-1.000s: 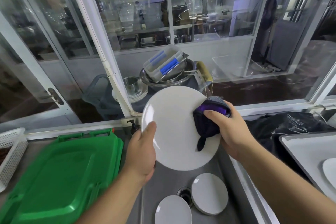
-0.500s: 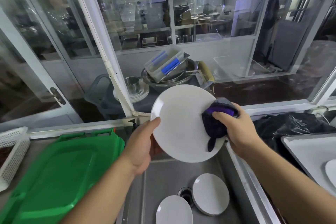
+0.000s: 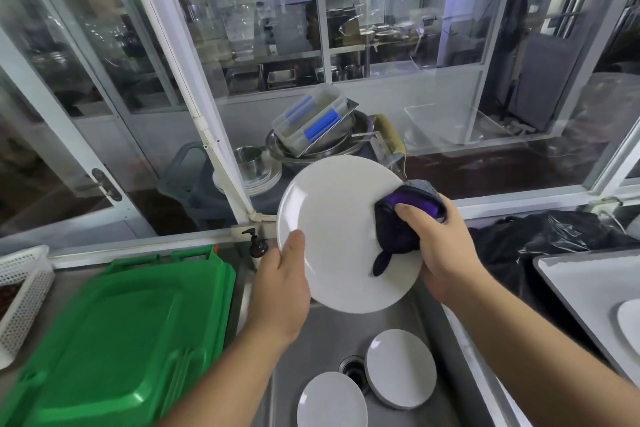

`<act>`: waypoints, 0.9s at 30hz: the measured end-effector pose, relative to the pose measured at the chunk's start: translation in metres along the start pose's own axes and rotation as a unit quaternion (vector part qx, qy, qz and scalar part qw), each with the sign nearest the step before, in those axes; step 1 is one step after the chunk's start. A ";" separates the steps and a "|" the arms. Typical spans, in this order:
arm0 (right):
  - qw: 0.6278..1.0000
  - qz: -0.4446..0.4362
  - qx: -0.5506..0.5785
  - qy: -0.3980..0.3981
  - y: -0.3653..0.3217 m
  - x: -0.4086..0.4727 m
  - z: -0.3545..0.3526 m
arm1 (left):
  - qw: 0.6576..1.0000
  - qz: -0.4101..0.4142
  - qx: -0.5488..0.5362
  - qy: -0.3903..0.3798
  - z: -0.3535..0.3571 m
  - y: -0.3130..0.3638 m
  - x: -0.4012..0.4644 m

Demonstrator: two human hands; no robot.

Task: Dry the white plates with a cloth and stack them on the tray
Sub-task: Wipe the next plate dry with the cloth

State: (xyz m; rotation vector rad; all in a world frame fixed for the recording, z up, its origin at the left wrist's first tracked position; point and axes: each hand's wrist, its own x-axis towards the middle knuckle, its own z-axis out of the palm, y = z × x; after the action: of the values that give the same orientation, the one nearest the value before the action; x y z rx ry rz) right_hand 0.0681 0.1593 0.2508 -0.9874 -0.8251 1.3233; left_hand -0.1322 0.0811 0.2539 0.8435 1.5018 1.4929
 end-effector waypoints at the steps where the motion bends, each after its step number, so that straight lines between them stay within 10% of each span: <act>1: 1.000 0.006 0.004 0.004 0.004 -0.003 0.001 | 1.000 0.002 0.001 0.019 0.003 0.000 -0.002; 6: 0.994 0.092 0.050 0.017 0.027 -0.030 0.016 | 0.996 0.020 -0.052 0.069 0.026 0.000 -0.013; 19: 0.995 0.005 -0.059 -0.083 -0.010 0.005 -0.004 | 0.988 -0.098 -0.016 -0.116 -0.030 0.041 0.020; 27: 0.999 0.029 0.017 0.003 0.001 -0.005 0.018 | 0.999 0.017 -0.041 -0.023 -0.007 0.025 -0.002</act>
State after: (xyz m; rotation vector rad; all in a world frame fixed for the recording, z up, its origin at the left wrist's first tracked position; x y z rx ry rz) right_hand 0.0512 0.1565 0.2571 -0.9936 -0.7713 1.3783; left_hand -0.1403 0.0781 0.2783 0.8523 1.3886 1.5382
